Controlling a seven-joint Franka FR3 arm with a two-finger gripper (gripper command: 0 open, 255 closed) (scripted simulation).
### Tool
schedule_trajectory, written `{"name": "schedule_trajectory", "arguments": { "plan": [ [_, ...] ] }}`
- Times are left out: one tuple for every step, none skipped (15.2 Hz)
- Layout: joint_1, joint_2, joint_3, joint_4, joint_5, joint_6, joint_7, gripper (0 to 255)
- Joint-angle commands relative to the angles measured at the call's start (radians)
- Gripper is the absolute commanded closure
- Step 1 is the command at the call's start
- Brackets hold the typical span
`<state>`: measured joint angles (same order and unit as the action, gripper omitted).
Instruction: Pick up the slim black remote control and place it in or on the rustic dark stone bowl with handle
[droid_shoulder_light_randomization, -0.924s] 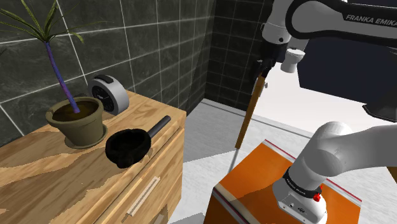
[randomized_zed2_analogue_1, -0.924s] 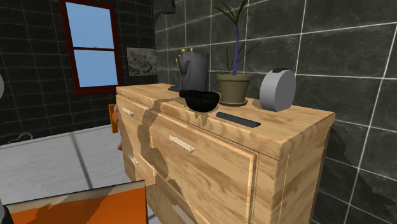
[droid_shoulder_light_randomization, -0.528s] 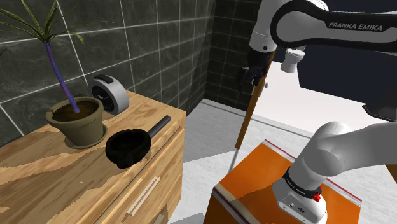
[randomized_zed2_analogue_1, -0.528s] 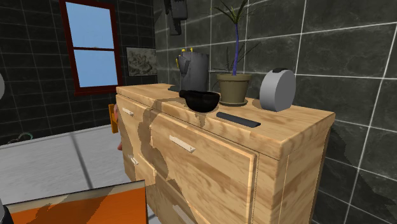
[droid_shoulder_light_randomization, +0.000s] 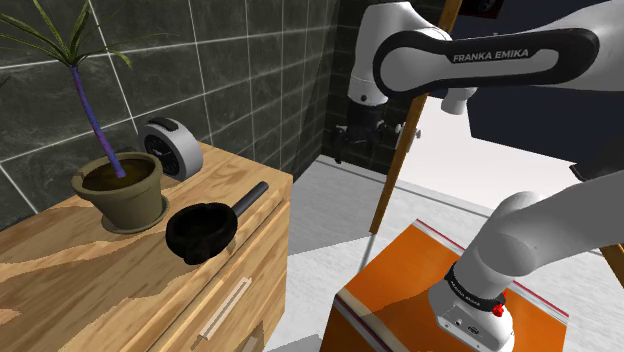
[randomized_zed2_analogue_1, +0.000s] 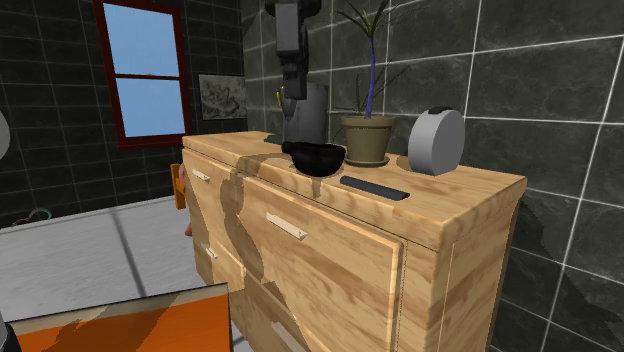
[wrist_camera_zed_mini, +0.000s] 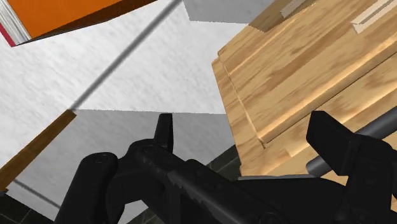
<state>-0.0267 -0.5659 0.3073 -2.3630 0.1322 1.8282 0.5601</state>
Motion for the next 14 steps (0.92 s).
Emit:
{"name": "schedule_trajectory", "arguments": {
  "plan": [
    [-0.01, 0.061, 0.036, 0.019, 0.022, 0.035, 0.085, 0],
    [-0.016, 0.095, 0.055, 0.032, 0.031, 0.053, 0.127, 0],
    [-0.021, 0.13, 0.073, 0.047, 0.038, 0.071, 0.169, 0],
    [-0.027, 0.166, 0.09, 0.062, 0.043, 0.089, 0.21, 0],
    [-0.032, 0.203, 0.107, 0.079, 0.046, 0.108, 0.252, 0],
    [-0.037, 0.241, 0.123, 0.097, 0.048, 0.125, 0.294, 0],
    [-0.043, 0.28, 0.139, 0.117, 0.048, 0.143, 0.336, 0],
    [-0.047, 0.32, 0.153, 0.137, 0.045, 0.16, 0.379, 0],
    [-0.051, 0.36, 0.167, 0.159, 0.041, 0.177, 0.422, 0],
    [-0.054, 0.402, 0.179, 0.182, 0.035, 0.194, 0.465, 0],
    [-0.056, 0.444, 0.189, 0.206, 0.027, 0.21, 0.508, 0],
    [-0.058, 0.486, 0.198, 0.231, 0.017, 0.225, 0.551, 0],
    [-0.058, 0.529, 0.205, 0.258, 0.006, 0.239, 0.594, 0],
    [-0.056, 0.573, 0.211, 0.285, -0.006, 0.253, 0.636, 0]
  ]
}}
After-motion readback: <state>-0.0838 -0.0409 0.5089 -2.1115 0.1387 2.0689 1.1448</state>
